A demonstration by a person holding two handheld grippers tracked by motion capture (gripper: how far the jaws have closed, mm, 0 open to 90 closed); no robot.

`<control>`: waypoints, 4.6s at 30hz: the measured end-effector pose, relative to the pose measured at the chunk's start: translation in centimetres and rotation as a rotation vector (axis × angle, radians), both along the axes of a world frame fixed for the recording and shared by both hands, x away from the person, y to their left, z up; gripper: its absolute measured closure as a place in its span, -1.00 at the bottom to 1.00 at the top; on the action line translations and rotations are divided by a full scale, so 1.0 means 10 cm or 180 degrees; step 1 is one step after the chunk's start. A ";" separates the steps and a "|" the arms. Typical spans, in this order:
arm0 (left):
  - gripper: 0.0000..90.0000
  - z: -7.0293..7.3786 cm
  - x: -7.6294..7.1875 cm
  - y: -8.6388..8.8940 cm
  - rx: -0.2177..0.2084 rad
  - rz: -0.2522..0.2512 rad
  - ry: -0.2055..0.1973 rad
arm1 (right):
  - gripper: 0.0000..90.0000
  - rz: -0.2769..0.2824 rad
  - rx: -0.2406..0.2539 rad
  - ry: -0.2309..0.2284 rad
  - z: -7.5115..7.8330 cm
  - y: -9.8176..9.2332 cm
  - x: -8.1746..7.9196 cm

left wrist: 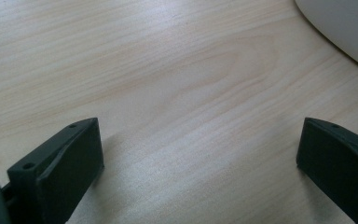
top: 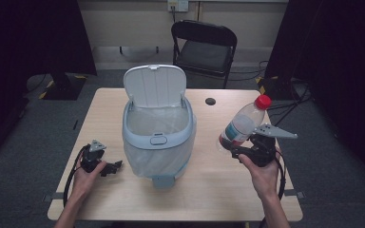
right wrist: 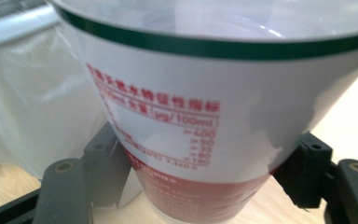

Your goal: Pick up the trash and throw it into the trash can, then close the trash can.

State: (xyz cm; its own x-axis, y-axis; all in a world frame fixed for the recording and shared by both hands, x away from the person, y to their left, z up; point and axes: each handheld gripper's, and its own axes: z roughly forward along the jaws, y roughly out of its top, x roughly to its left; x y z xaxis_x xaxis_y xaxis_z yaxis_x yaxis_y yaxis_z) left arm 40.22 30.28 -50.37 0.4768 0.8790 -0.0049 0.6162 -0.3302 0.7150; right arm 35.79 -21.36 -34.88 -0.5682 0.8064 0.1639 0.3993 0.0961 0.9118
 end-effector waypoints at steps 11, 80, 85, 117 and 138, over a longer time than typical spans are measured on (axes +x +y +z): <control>-1.00 0.00 0.00 0.00 0.0000 -0.0005 -0.0001 | -0.37 0.0126 0.0080 -0.0200 0.39 0.06 -0.01; -1.00 0.00 0.01 0.01 0.0007 -0.0055 0.0007 | -0.55 0.1321 0.0029 0.0002 0.99 1.66 0.61; -1.00 0.00 0.01 0.01 0.0016 -0.0054 0.0002 | -0.54 0.1300 0.0042 -0.0026 0.98 1.64 0.63; -1.00 0.00 0.02 0.01 0.0006 -0.0078 0.0004 | -0.40 0.0569 0.0073 -0.0141 1.02 0.87 0.84; -1.00 0.00 0.03 0.01 -0.0001 -0.0056 0.0003 | -0.38 0.0222 0.0028 -0.0008 0.97 0.98 1.52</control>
State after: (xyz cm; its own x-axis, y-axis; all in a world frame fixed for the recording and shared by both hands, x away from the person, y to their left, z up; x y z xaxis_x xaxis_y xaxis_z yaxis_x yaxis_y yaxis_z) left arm 40.56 30.34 -50.36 0.4920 0.8706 -0.0056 0.6109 -0.3407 0.7146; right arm 51.02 -11.58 -25.18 -0.6232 0.7635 0.1693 0.3896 0.1154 0.9137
